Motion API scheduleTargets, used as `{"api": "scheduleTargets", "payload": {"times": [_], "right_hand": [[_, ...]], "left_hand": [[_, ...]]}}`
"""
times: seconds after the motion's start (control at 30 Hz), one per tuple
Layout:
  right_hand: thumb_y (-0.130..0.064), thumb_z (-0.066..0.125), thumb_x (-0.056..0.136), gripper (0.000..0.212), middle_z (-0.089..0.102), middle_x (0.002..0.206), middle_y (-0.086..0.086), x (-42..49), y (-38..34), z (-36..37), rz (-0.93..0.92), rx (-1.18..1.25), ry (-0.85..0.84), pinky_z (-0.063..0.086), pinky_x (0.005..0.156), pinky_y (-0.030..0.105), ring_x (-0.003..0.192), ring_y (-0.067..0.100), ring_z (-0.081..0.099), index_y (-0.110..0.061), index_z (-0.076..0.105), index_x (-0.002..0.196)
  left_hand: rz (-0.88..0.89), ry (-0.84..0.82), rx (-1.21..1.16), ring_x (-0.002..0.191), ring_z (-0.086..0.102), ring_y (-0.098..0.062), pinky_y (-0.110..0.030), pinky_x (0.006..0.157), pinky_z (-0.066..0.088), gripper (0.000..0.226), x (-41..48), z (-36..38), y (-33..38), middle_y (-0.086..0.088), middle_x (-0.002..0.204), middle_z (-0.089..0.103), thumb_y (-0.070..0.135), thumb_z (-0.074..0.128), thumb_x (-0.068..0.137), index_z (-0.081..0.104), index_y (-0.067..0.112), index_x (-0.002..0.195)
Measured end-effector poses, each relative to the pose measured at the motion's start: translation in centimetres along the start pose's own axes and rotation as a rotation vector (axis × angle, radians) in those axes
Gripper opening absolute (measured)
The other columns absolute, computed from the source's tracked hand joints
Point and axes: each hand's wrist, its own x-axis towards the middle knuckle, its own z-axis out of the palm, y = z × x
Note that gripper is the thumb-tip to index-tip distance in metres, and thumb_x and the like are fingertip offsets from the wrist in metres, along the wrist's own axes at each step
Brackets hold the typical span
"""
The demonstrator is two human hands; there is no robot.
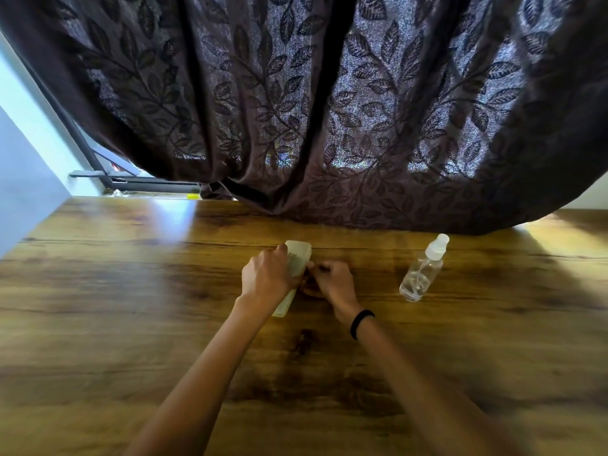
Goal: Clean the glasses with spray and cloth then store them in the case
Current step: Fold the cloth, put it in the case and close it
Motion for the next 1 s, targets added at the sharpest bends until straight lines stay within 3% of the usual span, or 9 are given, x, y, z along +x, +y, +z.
{"api": "scheduleTargets", "payload": {"times": [0.1,0.23,0.43,0.67,0.9,1.0], "right_hand": [[-0.027,0.056,0.090,0.025,0.069,0.092,0.016,-0.1,0.1,-0.1,-0.007,0.017,0.010,0.059,0.067,0.030,0.081,0.023,0.069,-0.004,0.067,0.088],[-0.037,0.068,0.079,0.035,0.070,0.086,0.017,-0.4,-0.2,0.0,-0.051,-0.028,0.023,0.053,0.052,0.019,0.073,0.018,0.067,-0.003,0.067,0.078],[-0.040,0.075,0.070,0.039,0.070,0.081,0.007,-0.7,-0.6,0.0,-0.041,-0.061,0.031,0.044,0.043,0.010,0.065,0.007,0.064,-0.004,0.068,0.083],[-0.037,0.075,0.073,0.034,0.070,0.082,0.005,-0.7,-1.0,-0.1,-0.025,-0.077,0.019,0.044,0.045,0.011,0.067,0.007,0.063,-0.005,0.069,0.084],[-0.038,0.076,0.070,0.039,0.073,0.083,0.014,-0.3,-0.8,0.1,-0.055,-0.112,0.030,0.054,0.066,0.029,0.073,0.018,0.066,0.000,0.070,0.078],[-0.037,0.077,0.070,0.035,0.072,0.075,0.008,-0.2,-1.1,0.3,-0.078,-0.119,0.039,0.051,0.058,0.020,0.066,0.011,0.065,-0.003,0.071,0.073]], "left_hand": [[0.023,0.056,0.046,0.093,0.063,-0.028,-0.031,0.061,0.046,0.055,-0.3,0.4,0.2,-0.011,0.105,0.064,0.039,0.069,0.078,0.045,0.014,0.121],[0.036,0.104,0.072,0.090,0.064,-0.027,-0.030,0.060,0.047,0.052,-0.5,0.8,0.3,-0.010,0.104,0.064,0.037,0.068,0.079,0.044,0.015,0.120],[0.041,0.125,0.084,0.088,0.063,-0.026,-0.030,0.058,0.046,0.051,-0.7,1.0,0.3,-0.008,0.103,0.063,0.037,0.067,0.079,0.044,0.015,0.119],[0.031,0.149,0.063,0.088,0.063,-0.026,-0.031,0.058,0.048,0.052,-0.8,1.2,0.3,-0.008,0.105,0.062,0.038,0.069,0.077,0.046,0.015,0.118],[0.025,0.250,-0.064,0.083,0.065,-0.027,-0.028,0.054,0.040,0.046,-1.0,1.9,-0.4,-0.008,0.102,0.064,0.044,0.064,0.079,0.054,0.013,0.112],[0.047,0.293,-0.189,0.084,0.064,-0.028,-0.032,0.058,0.047,0.053,-1.3,2.3,-1.2,-0.010,0.105,0.063,0.049,0.062,0.079,0.053,0.012,0.116]]}}
